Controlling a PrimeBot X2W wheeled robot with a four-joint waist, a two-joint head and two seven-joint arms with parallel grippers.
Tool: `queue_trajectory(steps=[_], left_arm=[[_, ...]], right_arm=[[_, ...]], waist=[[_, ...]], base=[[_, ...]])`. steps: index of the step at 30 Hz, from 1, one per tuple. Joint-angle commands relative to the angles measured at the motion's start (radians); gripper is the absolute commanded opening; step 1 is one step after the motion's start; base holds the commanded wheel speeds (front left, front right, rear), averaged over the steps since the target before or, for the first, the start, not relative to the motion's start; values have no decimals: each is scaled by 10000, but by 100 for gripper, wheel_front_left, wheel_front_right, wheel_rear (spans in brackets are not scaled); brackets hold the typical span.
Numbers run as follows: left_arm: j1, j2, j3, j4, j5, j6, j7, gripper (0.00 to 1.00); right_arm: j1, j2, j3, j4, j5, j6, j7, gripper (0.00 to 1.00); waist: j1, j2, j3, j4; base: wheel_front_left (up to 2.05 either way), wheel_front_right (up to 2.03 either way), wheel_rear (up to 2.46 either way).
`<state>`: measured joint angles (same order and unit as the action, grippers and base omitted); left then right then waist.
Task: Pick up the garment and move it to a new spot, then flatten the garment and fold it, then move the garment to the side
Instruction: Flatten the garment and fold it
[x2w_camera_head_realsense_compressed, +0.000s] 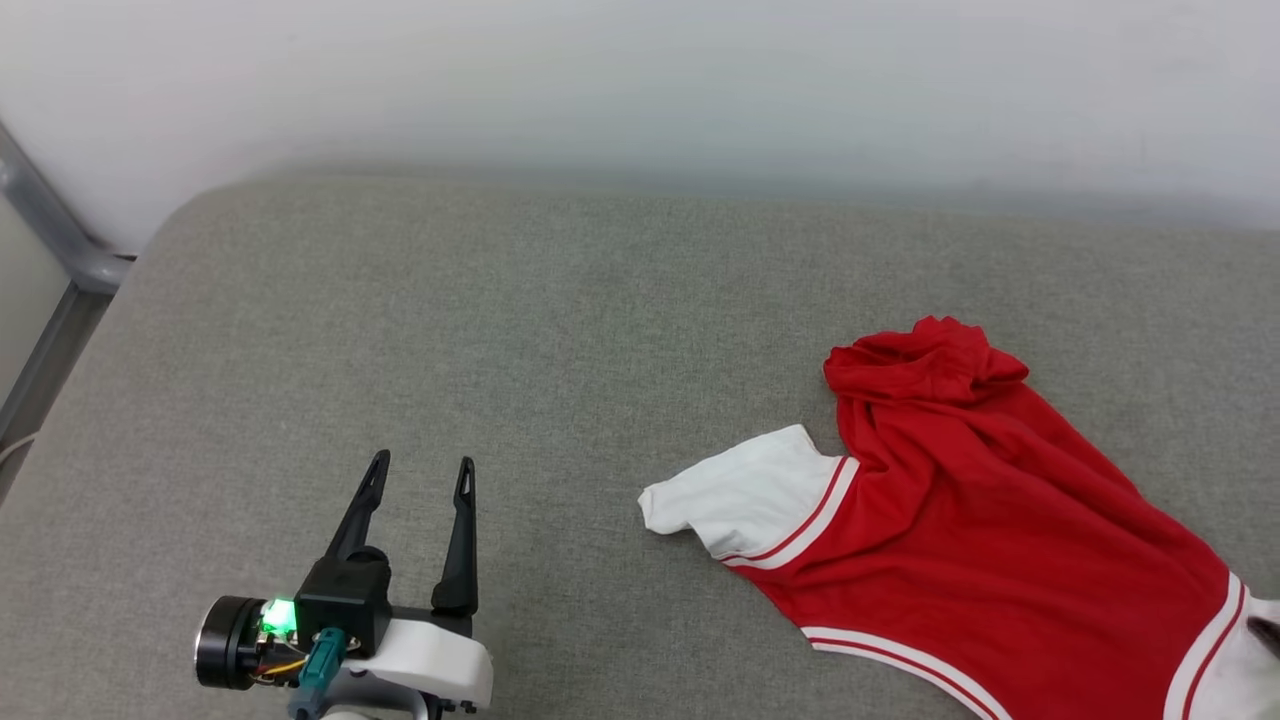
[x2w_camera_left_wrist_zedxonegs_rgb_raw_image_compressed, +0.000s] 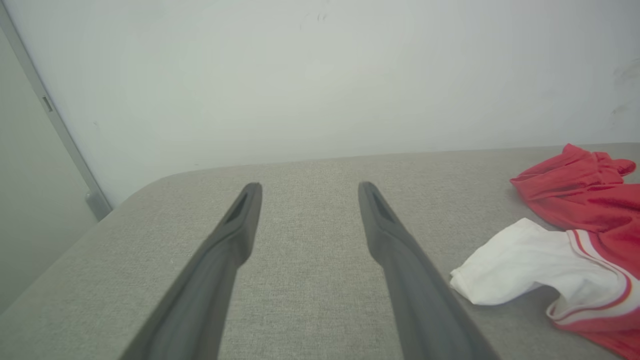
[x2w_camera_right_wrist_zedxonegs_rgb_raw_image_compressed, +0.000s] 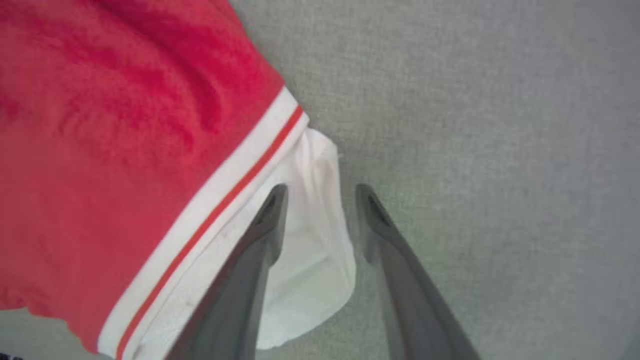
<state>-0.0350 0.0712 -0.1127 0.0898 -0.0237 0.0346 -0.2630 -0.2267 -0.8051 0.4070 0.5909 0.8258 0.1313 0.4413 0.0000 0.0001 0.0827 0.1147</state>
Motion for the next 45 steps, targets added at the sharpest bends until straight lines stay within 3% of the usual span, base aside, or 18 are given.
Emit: queue_trajectory(steps=[1, 3, 9, 15, 20, 25, 29, 37, 45], left_arm=[[91, 98, 90, 42, -59, -58, -25, 100], [-54, 296, 210, 55, -91, -177, -25, 100], [-473, 655, 301, 152, -200, -603, -25, 100], [-1296, 1055, 178, 579, -330, -1113, -25, 100], [-2363, 1461, -205, 1099, -641, -1473, 236, 100], [-3545, 1976, -1043, 1382, -1449, -1618, 1426, 100], [-4405, 2627, -2248, 1384, -2744, -1629, 2777, 100], [-5911, 3912, -4698, 1601, -5205, -1635, 6104, 100], [-7162, 4527, -7181, 1931, -6757, -1636, 8386, 100]], right_arm=[[-211, -47, -112, -428, -282, -9, -702, 100], [-207, -48, -372, -1397, -831, -9, -1889, 100], [134, 784, -1397, -2985, -2127, -11, -3392, 100], [965, 2462, -2960, -4604, -3904, -12, -4578, 100], [1892, 3983, -3723, -5970, -5161, -11, -4811, 100], [2529, 4875, -3835, -6875, -5797, -11, -4814, 100], [2725, 5219, -3764, -7111, -5955, -11, -4851, 100], [2492, 5346, -3588, -6991, -6023, -11, -4980, 100], [2055, 5326, -3371, -6727, -6128, -11, -5163, 100]], waist=[[0, -1, -237, -169], [0, -1, -421, -400], [0, -1, -551, -746], [0, -1, -539, -959], [0, -1, -426, -1067], [0, -1, -284, -1211], [0, -1, -131, -1383], [0, -1, 213, -1695], [0, -1, 648, -1930]], base=[[0, 0, 0], [0, 0, 0], [0, 0, 0], [0, 0, 0], [0, 0, 0], [0, 0, 0], [0, 0, 0], [0, 0, 0], [0, 0, 0]])
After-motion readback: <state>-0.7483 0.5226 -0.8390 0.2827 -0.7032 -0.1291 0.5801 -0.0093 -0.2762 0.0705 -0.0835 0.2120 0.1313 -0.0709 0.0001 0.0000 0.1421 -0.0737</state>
